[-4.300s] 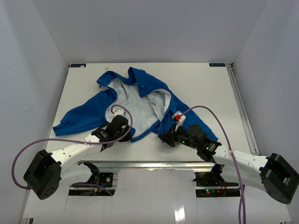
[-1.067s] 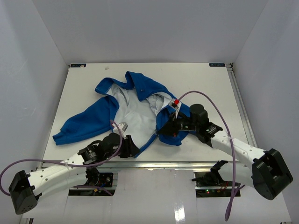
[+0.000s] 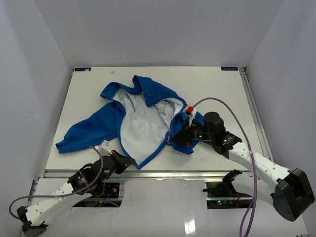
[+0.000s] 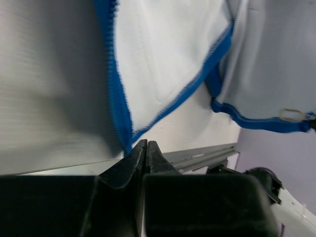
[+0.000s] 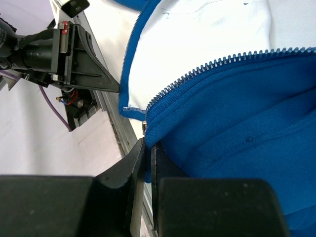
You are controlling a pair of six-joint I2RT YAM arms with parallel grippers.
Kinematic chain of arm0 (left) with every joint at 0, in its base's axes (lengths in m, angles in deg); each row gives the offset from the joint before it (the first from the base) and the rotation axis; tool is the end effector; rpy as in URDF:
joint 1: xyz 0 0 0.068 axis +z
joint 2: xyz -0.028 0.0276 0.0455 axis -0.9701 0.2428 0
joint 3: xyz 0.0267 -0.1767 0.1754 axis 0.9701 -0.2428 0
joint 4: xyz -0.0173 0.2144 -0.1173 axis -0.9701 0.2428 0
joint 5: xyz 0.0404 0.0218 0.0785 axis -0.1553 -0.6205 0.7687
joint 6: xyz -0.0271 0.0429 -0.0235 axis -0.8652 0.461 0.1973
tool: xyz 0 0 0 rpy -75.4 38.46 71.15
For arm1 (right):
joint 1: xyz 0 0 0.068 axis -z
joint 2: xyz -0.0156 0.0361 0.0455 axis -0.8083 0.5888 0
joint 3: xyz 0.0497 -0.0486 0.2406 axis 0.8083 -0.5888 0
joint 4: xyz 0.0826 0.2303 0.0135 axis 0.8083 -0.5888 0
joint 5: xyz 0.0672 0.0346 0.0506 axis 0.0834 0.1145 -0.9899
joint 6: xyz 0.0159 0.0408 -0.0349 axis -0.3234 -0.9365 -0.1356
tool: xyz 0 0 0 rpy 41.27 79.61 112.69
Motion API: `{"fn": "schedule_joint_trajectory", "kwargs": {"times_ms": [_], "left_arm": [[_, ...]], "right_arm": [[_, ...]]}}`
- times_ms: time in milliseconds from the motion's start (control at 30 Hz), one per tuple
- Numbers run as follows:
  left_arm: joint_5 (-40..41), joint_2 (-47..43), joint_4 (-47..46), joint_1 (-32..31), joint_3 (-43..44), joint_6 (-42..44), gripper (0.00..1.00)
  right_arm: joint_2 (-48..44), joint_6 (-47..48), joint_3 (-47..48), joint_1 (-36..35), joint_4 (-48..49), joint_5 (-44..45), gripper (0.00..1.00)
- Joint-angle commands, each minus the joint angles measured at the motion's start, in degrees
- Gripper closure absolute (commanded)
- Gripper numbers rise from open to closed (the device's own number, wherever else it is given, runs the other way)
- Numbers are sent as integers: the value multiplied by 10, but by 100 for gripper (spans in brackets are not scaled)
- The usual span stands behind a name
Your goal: Zip up the jacket
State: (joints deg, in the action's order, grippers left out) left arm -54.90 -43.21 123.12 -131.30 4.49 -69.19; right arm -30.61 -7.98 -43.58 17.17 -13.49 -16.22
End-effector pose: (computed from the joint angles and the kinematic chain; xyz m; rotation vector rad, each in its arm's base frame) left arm 0.0626 -0.0706 0.1356 -0.7068 2.2459 -0.9903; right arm 0.1650 0.1495 0.2425 -0.7503 1.8701 1.1675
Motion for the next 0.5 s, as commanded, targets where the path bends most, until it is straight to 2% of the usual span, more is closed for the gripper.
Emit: {"fn": "schedule_joint_trajectory", "kwargs": {"times_ms": [0, 100, 167, 200, 300, 467], "left_arm": [[18, 51, 53, -3, 13, -43, 89], [24, 55, 57, -3, 11, -36, 91], [29, 41, 83, -3, 6, -58, 99], [36, 33, 104, -3, 3, -80, 100], [29, 19, 116, -3, 1, -84, 100], [35, 87, 138, -3, 21, -131, 100]], "right_arm": [[-19, 16, 14, 2, 1, 5, 92], [-20, 18, 15, 2, -2, 8, 92], [-19, 19, 15, 2, -3, 8, 92], [-19, 19, 16, 2, -3, 9, 92], [-13, 20, 21, 2, -3, 11, 92], [-1, 20, 26, 1, 0, 15, 92]]}}
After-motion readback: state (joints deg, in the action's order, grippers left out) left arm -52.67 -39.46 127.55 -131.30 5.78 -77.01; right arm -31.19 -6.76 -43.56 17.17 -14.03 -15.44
